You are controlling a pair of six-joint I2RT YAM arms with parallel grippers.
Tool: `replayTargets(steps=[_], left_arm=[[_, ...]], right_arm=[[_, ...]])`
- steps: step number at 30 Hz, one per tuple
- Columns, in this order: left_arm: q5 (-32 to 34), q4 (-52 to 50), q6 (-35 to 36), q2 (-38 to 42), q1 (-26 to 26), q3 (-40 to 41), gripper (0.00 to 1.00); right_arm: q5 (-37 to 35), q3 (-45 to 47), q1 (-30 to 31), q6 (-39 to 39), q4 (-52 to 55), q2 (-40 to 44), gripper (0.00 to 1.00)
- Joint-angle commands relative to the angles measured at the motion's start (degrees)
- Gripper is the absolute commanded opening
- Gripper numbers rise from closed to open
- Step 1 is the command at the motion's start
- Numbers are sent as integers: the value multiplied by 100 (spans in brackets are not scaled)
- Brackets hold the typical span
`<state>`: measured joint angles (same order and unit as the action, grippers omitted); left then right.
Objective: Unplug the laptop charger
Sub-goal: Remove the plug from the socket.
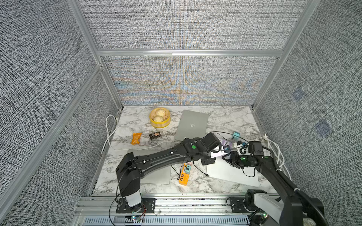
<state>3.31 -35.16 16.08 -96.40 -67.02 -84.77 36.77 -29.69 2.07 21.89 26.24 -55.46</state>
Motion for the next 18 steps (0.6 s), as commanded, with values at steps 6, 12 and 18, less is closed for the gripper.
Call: replayTargets(steps=[6, 12, 18], left_arm=[[1037, -991, -3164, 541, 229, 157, 29], [533, -1356, -4590, 1056, 762, 664, 26], [-27, -1304, -5772, 1956, 1275, 1679, 25]], right_arm=[[-1612, 112, 1662, -759, -408, 1454, 54], [-1673, 261, 2709, -1151, -794, 1746, 55], [-2137, 353, 3906, -1631, -1111, 1698, 56]])
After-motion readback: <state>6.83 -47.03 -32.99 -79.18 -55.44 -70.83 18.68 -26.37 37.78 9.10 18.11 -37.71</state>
